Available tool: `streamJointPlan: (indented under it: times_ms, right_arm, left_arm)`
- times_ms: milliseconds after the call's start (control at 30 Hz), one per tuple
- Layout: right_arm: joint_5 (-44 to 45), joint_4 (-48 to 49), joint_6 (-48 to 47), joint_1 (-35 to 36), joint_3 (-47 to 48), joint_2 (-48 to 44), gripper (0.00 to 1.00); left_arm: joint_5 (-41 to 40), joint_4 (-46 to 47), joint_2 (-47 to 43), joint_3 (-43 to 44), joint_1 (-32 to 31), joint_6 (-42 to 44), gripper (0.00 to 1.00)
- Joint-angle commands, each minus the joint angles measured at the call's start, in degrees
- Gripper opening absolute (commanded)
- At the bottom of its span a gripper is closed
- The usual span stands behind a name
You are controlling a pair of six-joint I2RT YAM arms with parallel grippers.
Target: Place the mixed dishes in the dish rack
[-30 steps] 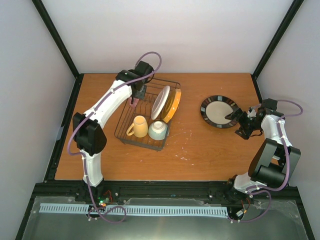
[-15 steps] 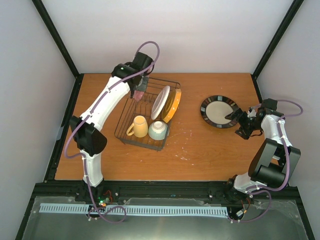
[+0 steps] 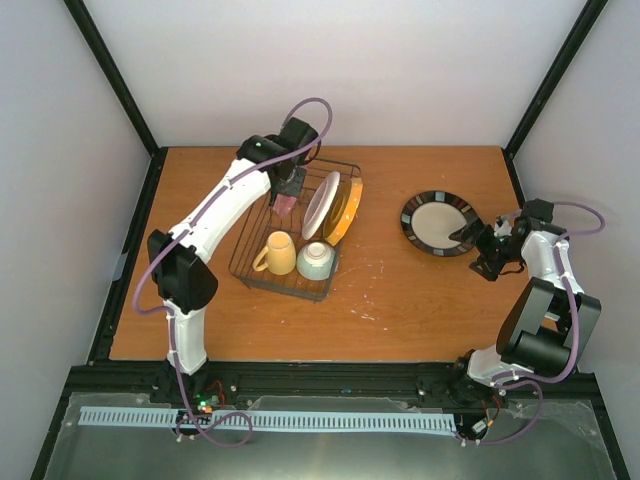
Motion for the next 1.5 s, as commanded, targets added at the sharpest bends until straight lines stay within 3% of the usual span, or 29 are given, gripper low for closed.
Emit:
streamJointPlan:
  times_ms: [0, 200, 733, 1133, 1467]
  right_arm:
    - [0.36, -0.02, -0.30, -0.07, -0.51, -1.50, 1.00]
    - [0.42, -0.22, -0.62, -0.07, -0.44, -1.30, 1.00]
    - [-0.16, 0.07, -0.87, -0.07, -0.16, -0.43, 1.00]
    - [-0.25, 0.07, -1.01, -0.07, -0.42, -0.40, 1.00]
    - [-0.34, 0.11, -0.98, -0.07, -0.23, -0.33, 1.00]
  left_arm:
    - [-2.55, 3.41, -0.17, -0.33, -0.15, -2.29, 0.01]
    - [-2.29, 4.75, -0.11, -2.48, -0.59, -2.46, 0.01]
    - [-3.42, 3.16, 3.07, 2.62, -1.06, 0.00, 0.01]
    - [-3.29, 2.99, 5.82, -1.58, -2.44, -1.62, 0.01]
    - [-6.63, 3.97, 3.31, 1.26, -2.53, -0.69, 0.01]
